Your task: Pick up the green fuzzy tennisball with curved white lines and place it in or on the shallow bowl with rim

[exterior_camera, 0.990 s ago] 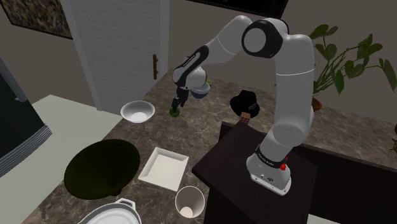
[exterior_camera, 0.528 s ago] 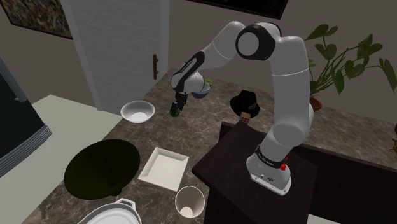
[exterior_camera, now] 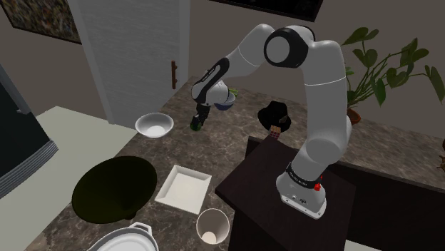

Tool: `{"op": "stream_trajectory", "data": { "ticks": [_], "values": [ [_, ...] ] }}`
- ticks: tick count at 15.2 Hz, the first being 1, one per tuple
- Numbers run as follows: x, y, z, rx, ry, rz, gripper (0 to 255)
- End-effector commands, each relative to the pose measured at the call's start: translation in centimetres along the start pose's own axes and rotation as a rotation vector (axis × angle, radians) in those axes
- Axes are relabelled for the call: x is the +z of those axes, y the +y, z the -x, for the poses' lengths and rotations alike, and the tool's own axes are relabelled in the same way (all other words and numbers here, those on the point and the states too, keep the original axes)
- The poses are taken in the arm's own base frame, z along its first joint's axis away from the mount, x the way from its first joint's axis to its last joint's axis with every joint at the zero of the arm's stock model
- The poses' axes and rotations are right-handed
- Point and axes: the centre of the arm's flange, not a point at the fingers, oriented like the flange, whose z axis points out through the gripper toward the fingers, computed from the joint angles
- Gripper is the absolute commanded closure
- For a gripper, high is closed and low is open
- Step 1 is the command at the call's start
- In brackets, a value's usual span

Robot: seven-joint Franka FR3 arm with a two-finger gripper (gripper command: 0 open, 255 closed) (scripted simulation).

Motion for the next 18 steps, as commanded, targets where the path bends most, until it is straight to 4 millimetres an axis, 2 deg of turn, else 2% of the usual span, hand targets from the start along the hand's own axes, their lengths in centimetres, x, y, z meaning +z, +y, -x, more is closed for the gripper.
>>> {"op": "stream_trajectory", "data": {
  "ticks": [1,8,18],
  "values": [
    [0.0,0.0,0.0,0.0,0.0,0.0,255],
    [0.0,0.0,0.0,0.0,0.0,0.0,255],
    [-5.2,-0.9,-0.4,0.0,0.0,0.0,255]
  ]
}}
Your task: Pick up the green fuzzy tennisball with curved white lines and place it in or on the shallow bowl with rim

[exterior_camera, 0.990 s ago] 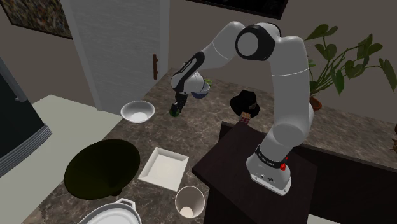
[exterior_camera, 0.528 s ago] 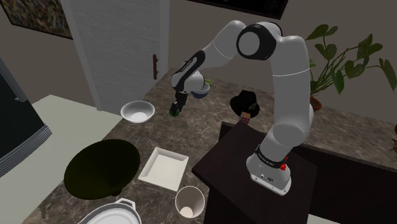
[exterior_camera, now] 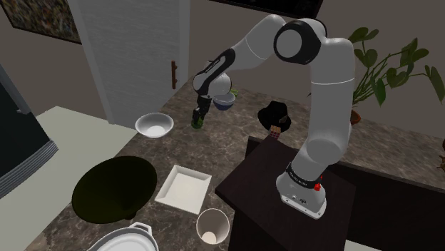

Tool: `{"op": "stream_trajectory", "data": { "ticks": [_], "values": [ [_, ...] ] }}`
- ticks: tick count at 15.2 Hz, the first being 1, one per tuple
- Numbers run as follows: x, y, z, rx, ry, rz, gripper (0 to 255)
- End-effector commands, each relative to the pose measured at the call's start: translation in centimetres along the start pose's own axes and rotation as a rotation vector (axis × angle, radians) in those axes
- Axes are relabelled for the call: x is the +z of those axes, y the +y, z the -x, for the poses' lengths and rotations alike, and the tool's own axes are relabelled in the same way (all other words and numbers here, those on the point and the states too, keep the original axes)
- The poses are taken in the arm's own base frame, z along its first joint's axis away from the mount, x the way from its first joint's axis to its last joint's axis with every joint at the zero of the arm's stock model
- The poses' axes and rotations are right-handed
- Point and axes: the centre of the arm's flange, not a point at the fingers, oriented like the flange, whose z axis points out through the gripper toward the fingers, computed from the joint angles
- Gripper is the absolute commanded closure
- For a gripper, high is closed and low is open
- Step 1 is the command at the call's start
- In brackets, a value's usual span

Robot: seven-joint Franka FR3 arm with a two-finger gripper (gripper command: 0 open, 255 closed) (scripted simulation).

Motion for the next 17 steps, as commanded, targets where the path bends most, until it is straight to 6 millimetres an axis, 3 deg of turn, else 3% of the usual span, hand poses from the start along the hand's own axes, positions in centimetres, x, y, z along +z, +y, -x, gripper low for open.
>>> {"op": "stream_trajectory", "data": {
  "ticks": [1,17],
  "values": [
    [-1.1,-0.2,-0.2,0.0,0.0,0.0,255],
    [-9.0,-1.7,-0.7,0.0,0.0,0.0,255]
  ]
}}
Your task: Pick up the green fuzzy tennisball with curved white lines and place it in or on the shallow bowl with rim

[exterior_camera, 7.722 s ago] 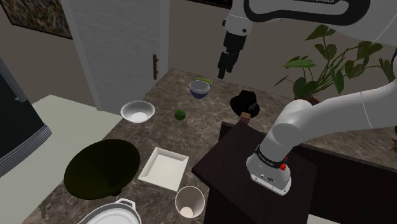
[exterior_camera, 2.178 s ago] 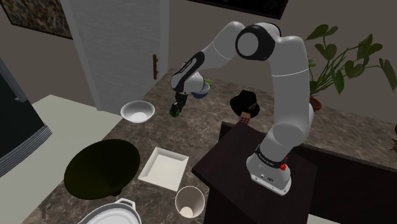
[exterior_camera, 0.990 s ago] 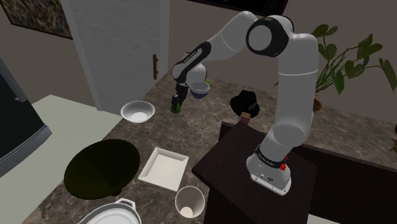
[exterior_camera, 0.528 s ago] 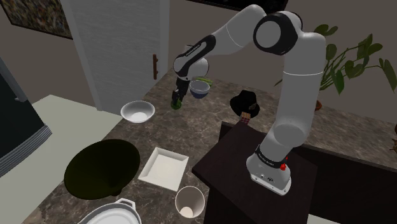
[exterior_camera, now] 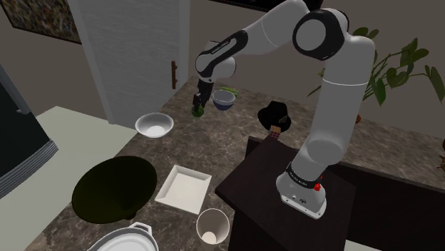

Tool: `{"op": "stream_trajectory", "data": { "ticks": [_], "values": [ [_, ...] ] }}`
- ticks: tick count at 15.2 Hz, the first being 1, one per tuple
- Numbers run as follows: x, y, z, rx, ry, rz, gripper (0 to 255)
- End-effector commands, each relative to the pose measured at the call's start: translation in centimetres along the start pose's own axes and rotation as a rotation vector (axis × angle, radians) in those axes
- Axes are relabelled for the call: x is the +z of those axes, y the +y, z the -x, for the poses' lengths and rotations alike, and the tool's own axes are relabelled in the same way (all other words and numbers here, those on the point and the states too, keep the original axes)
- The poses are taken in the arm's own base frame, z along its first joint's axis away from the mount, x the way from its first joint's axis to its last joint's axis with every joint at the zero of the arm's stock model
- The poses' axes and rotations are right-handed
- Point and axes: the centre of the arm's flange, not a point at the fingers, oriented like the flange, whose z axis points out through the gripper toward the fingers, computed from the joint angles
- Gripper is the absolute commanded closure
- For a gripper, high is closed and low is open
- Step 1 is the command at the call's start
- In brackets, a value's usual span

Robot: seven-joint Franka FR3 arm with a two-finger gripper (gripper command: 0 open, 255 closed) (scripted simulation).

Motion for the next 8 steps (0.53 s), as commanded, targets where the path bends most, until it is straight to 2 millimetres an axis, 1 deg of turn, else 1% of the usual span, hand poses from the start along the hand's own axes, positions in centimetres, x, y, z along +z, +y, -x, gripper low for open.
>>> {"op": "stream_trajectory", "data": {
  "ticks": [1,8],
  "values": [
    [-0.1,-0.9,-0.9,0.0,0.0,0.0,255],
    [1.4,-7.2,-7.6,0.0,0.0,0.0,255]
  ]
}}
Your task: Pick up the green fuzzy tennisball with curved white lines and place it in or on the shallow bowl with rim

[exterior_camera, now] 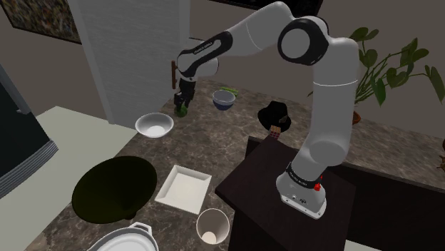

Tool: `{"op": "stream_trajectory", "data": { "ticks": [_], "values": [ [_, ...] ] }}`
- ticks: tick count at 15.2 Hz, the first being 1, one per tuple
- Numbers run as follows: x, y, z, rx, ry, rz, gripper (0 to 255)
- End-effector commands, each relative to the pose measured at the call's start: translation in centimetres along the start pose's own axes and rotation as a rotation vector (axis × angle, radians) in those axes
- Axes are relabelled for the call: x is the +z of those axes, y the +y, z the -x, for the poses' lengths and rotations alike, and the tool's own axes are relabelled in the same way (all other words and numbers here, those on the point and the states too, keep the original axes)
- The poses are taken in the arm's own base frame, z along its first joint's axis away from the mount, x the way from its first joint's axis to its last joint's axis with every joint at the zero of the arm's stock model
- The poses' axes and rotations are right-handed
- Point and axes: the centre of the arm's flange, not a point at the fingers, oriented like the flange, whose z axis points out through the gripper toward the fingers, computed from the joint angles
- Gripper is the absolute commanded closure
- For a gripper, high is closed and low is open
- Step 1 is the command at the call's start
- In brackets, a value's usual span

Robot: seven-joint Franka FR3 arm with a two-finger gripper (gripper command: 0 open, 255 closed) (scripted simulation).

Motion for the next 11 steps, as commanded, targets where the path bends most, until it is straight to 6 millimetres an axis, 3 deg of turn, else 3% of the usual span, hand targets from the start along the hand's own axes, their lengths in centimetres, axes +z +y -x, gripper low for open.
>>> {"op": "stream_trajectory", "data": {
  "ticks": [1,9,11],
  "values": [
    [0.6,-1.7,-2.0,0.002,0.0,0.0,255],
    [2.3,-8.9,-9.7,0.002,0.0,0.0,255],
    [3.3,-8.7,-9.6,0.002,0.0,0.0,255]
  ]
}}
